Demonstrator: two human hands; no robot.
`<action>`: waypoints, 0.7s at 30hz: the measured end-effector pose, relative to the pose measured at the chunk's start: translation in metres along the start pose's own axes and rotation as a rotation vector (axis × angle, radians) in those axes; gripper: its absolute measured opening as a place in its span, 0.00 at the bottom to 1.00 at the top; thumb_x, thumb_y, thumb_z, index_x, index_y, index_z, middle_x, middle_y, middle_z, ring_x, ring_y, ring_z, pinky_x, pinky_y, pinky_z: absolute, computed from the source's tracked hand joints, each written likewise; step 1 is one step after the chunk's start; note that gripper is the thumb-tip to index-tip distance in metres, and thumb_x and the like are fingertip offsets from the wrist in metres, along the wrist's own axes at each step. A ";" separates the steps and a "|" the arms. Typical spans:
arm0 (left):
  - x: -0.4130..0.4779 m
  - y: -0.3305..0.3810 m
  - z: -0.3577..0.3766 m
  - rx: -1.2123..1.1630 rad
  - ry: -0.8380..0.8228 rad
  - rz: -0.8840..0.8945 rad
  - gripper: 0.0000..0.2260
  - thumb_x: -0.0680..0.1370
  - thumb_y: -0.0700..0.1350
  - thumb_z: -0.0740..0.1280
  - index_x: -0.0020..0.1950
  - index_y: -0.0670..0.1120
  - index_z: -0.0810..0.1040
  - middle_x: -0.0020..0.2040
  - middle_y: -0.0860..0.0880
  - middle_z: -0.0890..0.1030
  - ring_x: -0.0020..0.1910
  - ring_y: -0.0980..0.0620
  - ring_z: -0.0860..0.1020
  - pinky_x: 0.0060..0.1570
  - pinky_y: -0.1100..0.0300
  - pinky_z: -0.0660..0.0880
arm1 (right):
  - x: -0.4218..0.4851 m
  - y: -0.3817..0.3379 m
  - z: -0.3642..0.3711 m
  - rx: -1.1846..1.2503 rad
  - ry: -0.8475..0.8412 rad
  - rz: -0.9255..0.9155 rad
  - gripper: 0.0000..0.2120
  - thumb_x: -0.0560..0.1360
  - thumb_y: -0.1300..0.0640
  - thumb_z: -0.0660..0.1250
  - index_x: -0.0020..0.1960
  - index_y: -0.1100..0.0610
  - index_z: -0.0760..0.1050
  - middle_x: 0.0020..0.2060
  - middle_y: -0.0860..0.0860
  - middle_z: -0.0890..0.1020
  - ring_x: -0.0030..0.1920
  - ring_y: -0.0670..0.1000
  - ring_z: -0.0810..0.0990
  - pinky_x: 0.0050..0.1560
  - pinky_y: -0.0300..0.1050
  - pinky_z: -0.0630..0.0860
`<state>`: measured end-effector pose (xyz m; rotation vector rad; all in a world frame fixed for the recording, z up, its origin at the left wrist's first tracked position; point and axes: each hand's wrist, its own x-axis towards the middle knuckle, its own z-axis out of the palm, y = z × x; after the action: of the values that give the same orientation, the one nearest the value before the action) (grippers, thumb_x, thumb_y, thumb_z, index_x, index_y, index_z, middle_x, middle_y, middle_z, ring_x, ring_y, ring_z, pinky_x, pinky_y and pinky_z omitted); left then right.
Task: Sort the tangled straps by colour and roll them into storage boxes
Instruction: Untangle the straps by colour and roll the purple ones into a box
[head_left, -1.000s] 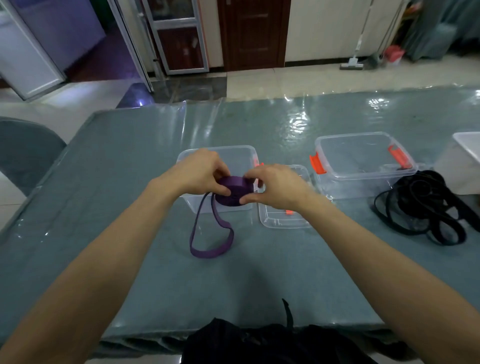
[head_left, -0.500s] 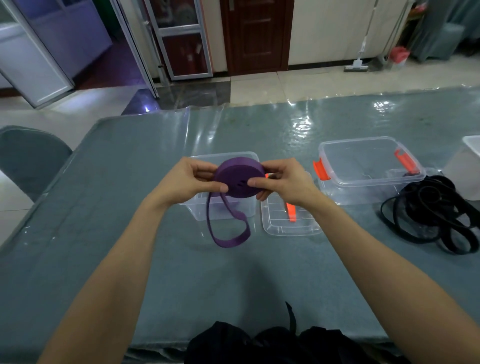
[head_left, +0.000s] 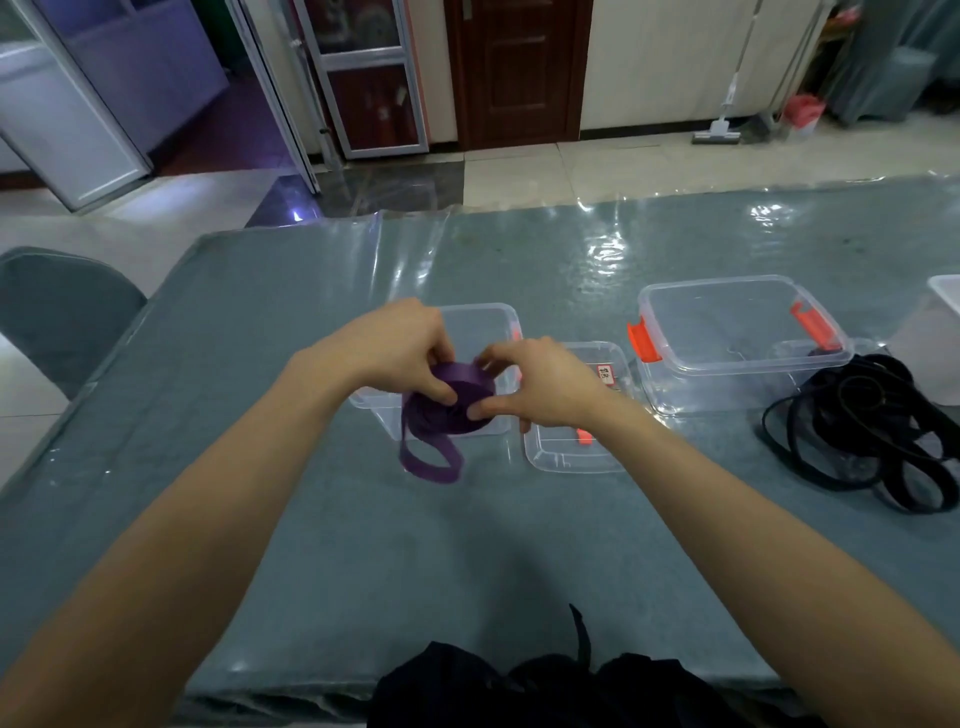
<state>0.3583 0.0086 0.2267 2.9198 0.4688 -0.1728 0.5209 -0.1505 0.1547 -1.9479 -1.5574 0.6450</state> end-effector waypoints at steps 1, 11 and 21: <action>0.001 0.003 -0.001 0.046 0.008 0.016 0.10 0.70 0.59 0.82 0.43 0.55 0.89 0.29 0.57 0.82 0.32 0.58 0.79 0.34 0.58 0.72 | 0.003 -0.004 0.003 0.006 -0.012 -0.021 0.19 0.72 0.44 0.82 0.58 0.50 0.82 0.52 0.45 0.88 0.29 0.47 0.86 0.43 0.55 0.86; -0.042 -0.026 0.053 -1.126 0.297 -0.113 0.14 0.71 0.47 0.83 0.56 0.53 0.90 0.53 0.47 0.91 0.53 0.51 0.89 0.55 0.64 0.82 | 0.000 0.011 0.002 0.983 0.188 0.017 0.14 0.74 0.59 0.82 0.58 0.61 0.86 0.48 0.63 0.89 0.36 0.62 0.89 0.38 0.48 0.86; -0.041 -0.034 0.028 -0.706 0.071 -0.171 0.11 0.69 0.50 0.86 0.49 0.55 0.91 0.43 0.52 0.90 0.44 0.54 0.89 0.47 0.64 0.82 | -0.001 0.011 0.015 0.488 0.016 0.100 0.36 0.68 0.42 0.86 0.71 0.49 0.77 0.60 0.45 0.85 0.47 0.51 0.90 0.41 0.53 0.88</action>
<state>0.3058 0.0228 0.1996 2.2005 0.6352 0.0679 0.5187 -0.1520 0.1362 -1.6583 -1.1593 0.9476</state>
